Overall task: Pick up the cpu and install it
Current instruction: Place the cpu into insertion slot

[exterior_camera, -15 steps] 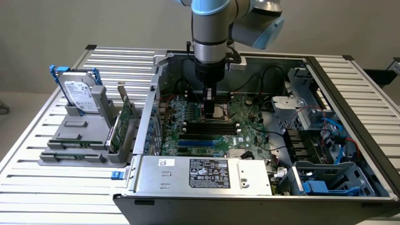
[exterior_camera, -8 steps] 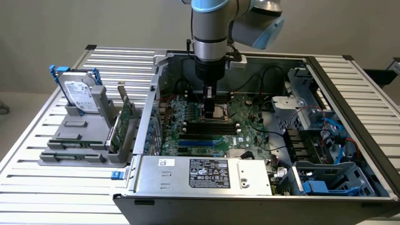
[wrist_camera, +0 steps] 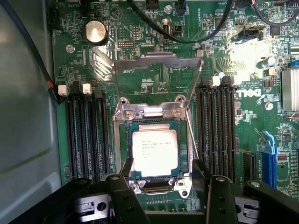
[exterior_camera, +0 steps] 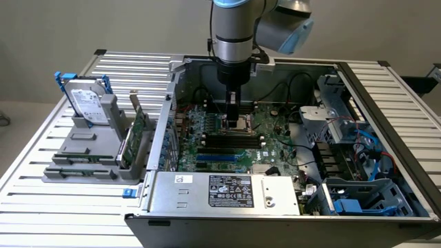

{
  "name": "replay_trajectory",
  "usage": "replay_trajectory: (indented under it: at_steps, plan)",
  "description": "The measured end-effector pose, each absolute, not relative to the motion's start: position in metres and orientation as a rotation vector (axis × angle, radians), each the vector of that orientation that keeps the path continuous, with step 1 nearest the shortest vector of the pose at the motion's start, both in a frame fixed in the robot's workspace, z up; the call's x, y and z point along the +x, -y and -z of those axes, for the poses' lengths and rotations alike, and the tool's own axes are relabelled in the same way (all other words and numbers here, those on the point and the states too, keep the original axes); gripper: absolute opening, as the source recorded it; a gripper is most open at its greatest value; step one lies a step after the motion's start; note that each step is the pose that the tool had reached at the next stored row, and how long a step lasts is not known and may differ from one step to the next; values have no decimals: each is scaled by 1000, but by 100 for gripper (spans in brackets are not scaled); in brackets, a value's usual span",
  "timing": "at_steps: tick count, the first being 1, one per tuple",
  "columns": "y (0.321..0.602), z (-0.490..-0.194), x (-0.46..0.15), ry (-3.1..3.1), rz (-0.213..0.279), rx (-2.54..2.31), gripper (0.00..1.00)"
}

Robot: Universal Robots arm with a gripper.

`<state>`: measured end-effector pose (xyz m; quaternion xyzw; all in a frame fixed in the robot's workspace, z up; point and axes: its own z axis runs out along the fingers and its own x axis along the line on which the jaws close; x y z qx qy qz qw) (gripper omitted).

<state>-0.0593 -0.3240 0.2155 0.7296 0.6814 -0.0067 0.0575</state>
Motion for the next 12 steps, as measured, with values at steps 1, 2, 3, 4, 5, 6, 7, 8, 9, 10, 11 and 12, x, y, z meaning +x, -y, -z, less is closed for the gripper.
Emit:
replay_trajectory:
  at_steps: [1,2,3,4,5,6,7,8,9,10,11,12]
  plan:
    - [324,-217,-59,-2066,20,2212,69]
    - [324,-219,-58,-2066,20,2212,69]
    - [324,-220,-57,-2066,19,2212,75]
    - [324,-221,-56,-2066,19,2213,81]
    - [324,-222,-56,-2067,19,2213,81]
    - [324,-223,-56,-2067,18,2213,87]
    - [324,-223,-56,-2067,18,2213,92]
    - [324,-223,-56,-2067,18,2213,98]
    - [324,-223,-56,-2067,17,2214,98]
    - [324,-223,-56,-2067,17,2214,98]
    - [324,-224,-56,-2067,17,2214,99]
    - [324,-224,-56,-2067,16,2215,99]
